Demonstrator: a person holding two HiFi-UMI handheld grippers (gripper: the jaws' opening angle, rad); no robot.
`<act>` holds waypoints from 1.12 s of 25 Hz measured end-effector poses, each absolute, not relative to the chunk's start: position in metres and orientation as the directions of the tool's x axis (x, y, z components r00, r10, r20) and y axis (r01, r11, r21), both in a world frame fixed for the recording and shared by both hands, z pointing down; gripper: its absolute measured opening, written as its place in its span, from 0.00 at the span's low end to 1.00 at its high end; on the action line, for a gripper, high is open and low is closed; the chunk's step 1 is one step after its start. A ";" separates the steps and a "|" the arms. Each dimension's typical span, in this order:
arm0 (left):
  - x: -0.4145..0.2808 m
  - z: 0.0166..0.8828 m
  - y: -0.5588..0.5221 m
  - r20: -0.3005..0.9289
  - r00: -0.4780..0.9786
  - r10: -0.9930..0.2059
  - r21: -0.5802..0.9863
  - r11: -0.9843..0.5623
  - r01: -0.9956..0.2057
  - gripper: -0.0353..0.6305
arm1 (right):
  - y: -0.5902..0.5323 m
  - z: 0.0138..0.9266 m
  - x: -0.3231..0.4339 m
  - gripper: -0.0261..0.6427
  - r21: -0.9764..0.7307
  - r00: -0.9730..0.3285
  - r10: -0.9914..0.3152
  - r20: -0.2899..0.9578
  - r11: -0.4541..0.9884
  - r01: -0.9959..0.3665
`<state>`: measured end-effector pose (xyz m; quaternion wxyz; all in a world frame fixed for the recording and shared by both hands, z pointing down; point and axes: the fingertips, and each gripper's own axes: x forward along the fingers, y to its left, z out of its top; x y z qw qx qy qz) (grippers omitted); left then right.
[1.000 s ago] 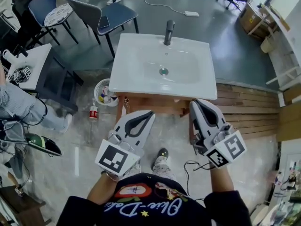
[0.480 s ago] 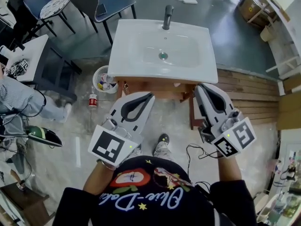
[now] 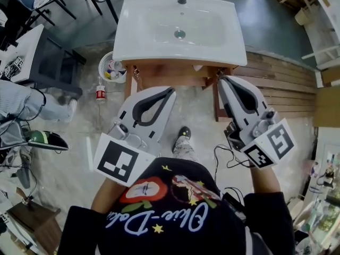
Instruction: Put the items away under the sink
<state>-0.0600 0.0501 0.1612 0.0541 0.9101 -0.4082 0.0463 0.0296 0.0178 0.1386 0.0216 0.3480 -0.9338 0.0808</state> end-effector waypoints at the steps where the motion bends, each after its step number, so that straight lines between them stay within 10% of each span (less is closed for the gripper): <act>1: -0.056 0.161 0.053 0.132 0.668 -0.732 0.064 -0.666 -0.743 0.06 | 0.020 0.140 0.031 0.05 -0.137 -0.757 -0.645 0.104 0.745 -0.653; 28: -0.035 0.152 0.079 0.123 0.711 -0.692 0.040 -0.712 -0.701 0.06 | 0.036 0.145 0.038 0.05 -0.100 -0.753 -0.644 0.132 0.747 -0.657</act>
